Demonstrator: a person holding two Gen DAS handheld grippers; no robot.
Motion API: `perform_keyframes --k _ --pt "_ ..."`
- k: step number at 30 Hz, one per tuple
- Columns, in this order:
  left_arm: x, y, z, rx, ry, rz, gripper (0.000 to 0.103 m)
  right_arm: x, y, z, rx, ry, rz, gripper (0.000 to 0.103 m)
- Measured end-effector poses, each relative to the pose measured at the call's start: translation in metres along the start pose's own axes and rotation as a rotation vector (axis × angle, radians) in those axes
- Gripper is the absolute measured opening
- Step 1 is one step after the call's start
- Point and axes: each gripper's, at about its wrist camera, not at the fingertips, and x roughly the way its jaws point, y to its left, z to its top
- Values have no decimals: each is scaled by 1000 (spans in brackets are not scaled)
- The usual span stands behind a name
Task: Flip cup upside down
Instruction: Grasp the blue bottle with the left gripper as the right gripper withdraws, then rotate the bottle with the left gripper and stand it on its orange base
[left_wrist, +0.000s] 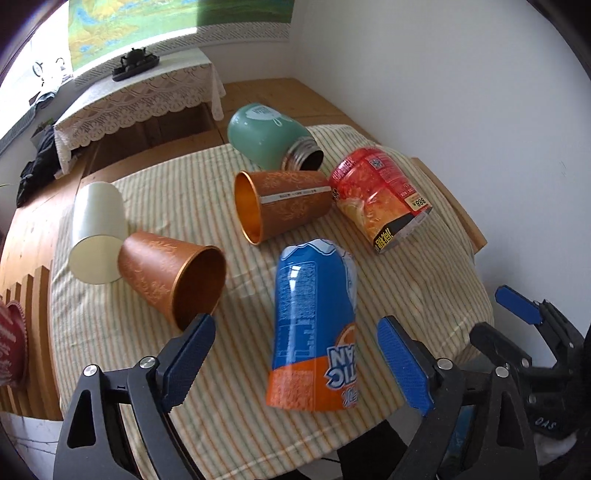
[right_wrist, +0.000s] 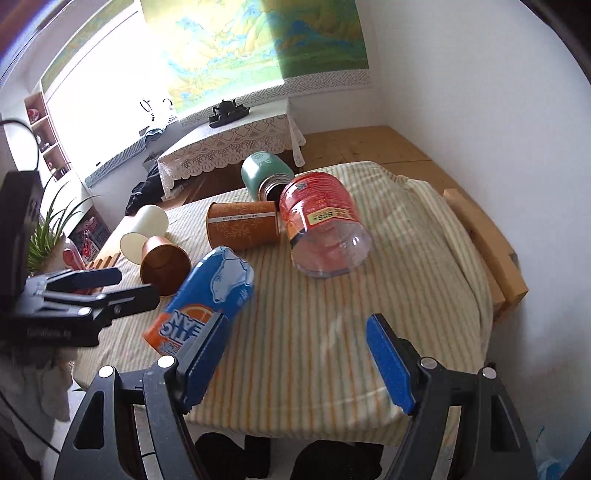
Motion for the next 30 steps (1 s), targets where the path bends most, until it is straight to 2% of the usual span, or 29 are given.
perform_keyframes --k 4,8,10,12,15,19,22,26,30 --pt "37 -14 20 44 107 14 90 -7 -21 -11 32 -12 1 73" --pt "67 -20 32 58 174 37 89 -14 -31 -20 17 -55 -28 73" --pt "80 -21 35 52 207 37 84 -17 -32 -22 13 -66 -30 73" --pt "92 -23 37 50 237 39 75 -20 -33 -23 16 -74 -24 73" --pt "103 -26 38 62 248 49 71 -22 -34 -22 18 -85 -27 73" --pt "105 -23 40 46 219 42 71 -21 -37 -22 27 -80 -27 73" --pt "91 -15 37 28 176 26 70 -17 -36 -22 28 -71 -21 73" --pt "61 -16 30 23 60 42 70 -12 -32 -22 24 -67 -15 73" --pt "25 -10 14 -20 -109 52 70 -8 -25 -20 9 -71 -11 73"
